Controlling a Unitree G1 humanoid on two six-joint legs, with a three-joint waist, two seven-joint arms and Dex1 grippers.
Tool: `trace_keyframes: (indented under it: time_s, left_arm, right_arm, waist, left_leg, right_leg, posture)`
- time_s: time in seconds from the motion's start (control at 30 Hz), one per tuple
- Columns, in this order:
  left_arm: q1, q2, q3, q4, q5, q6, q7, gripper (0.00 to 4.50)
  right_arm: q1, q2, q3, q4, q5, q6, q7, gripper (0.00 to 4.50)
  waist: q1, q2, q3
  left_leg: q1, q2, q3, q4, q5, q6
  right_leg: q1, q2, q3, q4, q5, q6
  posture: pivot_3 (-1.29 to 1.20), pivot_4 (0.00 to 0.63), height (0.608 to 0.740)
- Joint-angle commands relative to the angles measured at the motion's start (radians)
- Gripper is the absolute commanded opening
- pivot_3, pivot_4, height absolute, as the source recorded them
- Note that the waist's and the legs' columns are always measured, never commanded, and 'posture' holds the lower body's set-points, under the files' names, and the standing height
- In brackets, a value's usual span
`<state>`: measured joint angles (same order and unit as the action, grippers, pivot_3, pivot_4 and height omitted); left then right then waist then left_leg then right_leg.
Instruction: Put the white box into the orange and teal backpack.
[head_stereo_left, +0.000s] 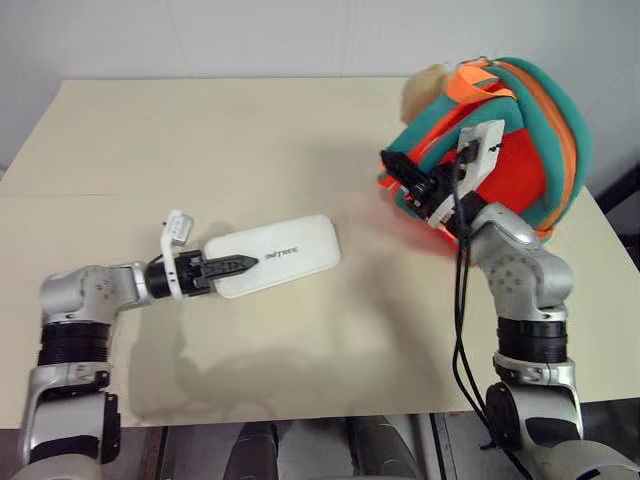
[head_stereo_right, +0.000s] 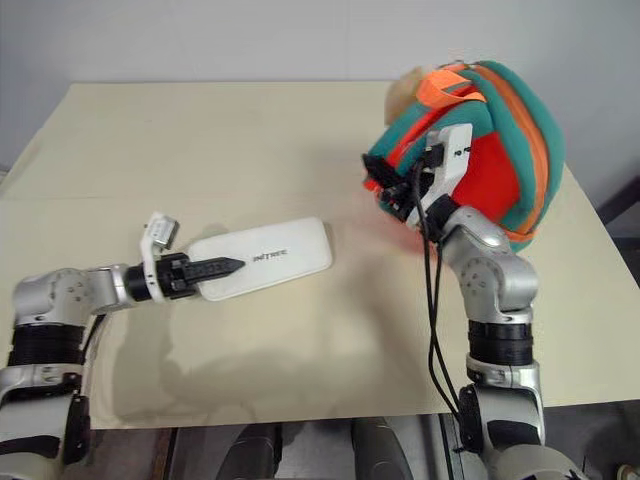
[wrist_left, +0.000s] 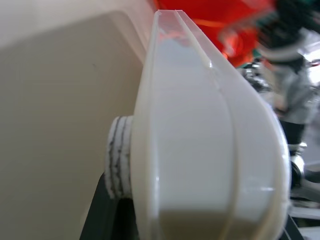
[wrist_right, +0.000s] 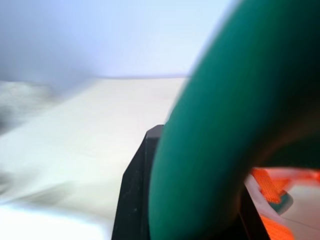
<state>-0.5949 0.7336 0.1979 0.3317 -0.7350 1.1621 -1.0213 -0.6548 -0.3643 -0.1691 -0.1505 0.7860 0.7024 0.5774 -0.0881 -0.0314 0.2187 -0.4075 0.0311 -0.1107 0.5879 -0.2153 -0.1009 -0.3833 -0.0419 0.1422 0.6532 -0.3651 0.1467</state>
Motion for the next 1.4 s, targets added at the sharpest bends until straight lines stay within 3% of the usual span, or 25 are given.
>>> trace_keyframes:
  time_s: [0.03, 0.1, 0.23, 0.33, 0.43, 0.53, 0.87, 1.1, 1.4]
  left_arm:
    - [-0.002, 0.077, 0.068, 0.003, -0.020, -0.028, -0.062, 1.25]
    - [0.016, 0.121, 0.077, -0.011, -0.034, -0.025, -0.104, 1.25]
    - [0.087, 0.233, 0.104, -0.054, -0.042, -0.029, -0.188, 1.25]
    - [0.130, 0.269, 0.110, -0.071, -0.036, -0.058, -0.221, 1.25]
    - [0.181, 0.275, 0.182, -0.129, -0.088, -0.052, -0.242, 1.25]
    - [0.198, 0.244, 0.216, -0.180, -0.114, -0.063, -0.219, 1.25]
    - [0.110, 0.142, 0.414, -0.350, -0.409, 0.058, -0.051, 1.25]
    - [0.036, 0.128, 0.325, -0.358, -0.395, -0.004, -0.011, 1.25]
    - [-0.062, 0.148, 0.107, -0.258, -0.229, -0.169, -0.165, 1.25]
  right_arm:
    - [-0.008, -0.041, -0.051, -0.150, 0.326, 0.193, 0.066, 0.13]
    - [-0.007, -0.078, -0.076, -0.178, 0.504, 0.289, 0.045, 0.13]
    - [0.059, -0.286, -0.096, -0.218, 0.999, 0.401, -0.070, 0.13]
    - [0.138, -0.428, -0.081, -0.240, 1.164, 0.426, -0.059, 0.13]
    - [0.293, -0.594, -0.118, -0.277, 1.186, 0.510, 0.064, 0.13]
    - [0.331, -0.654, -0.109, -0.259, 1.186, 0.501, 0.064, 0.13]
    - [0.303, -0.607, -0.029, -0.276, 1.064, 0.463, 0.104, 0.13]
    - [0.270, -0.549, 0.017, -0.266, 1.003, 0.434, 0.099, 0.13]
    - [0.284, -0.515, 0.022, -0.292, 0.979, 0.400, 0.072, 0.13]
  waist:
    - [-0.001, 0.000, 0.000]
    - [0.003, 0.000, 0.000]
    - [0.006, 0.001, 0.001]
    - [0.017, 0.001, 0.001]
    - [0.033, 0.000, 0.000]
    - [0.036, 0.000, 0.000]
    - [0.035, -0.001, 0.001]
    - [0.036, -0.001, 0.001]
    - [0.039, -0.001, 0.001]
  left_leg:
    - [0.000, 0.000, 0.000, 0.000, 0.000, 0.000]
    - [0.000, 0.000, 0.000, -0.001, 0.000, 0.000]
    - [-0.001, 0.000, 0.000, -0.004, 0.000, 0.000]
    - [-0.003, 0.000, 0.000, -0.007, 0.000, 0.001]
    - [-0.006, 0.000, 0.000, -0.007, -0.001, 0.002]
    - [-0.014, 0.000, 0.000, -0.002, -0.002, 0.003]
    - [-0.015, 0.000, -0.001, 0.006, -0.002, 0.003]
    - [-0.014, 0.000, -0.001, 0.008, -0.001, 0.002]
    - [-0.014, 0.000, -0.001, 0.009, -0.001, 0.002]
  right_leg:
    - [0.000, 0.000, 0.000, 0.000, 0.000, 0.000]
    - [-0.001, 0.000, 0.000, 0.000, -0.001, -0.001]
    - [-0.002, -0.002, 0.000, -0.002, -0.001, -0.002]
    - [-0.003, -0.002, -0.001, -0.008, -0.002, -0.002]
    - [-0.005, -0.002, -0.001, -0.010, -0.002, -0.002]
    - [-0.011, -0.002, -0.002, -0.008, -0.002, -0.002]
    - [-0.009, -0.001, -0.002, -0.004, 0.000, 0.001]
    - [-0.009, -0.001, -0.002, -0.002, 0.000, 0.001]
    - [-0.009, 0.000, -0.002, -0.001, 0.000, 0.001]
  posture:
    - [0.00, 0.150, 0.740]
    - [0.00, 0.150, 0.740]
    - [0.00, 0.150, 0.740]
    - [0.00, 0.150, 0.740]
    - [0.00, 0.150, 0.740]
    - [0.00, 0.150, 0.740]
    - [0.00, 0.150, 0.740]
    - [0.00, 0.150, 0.740]
    - [0.00, 0.150, 0.740]
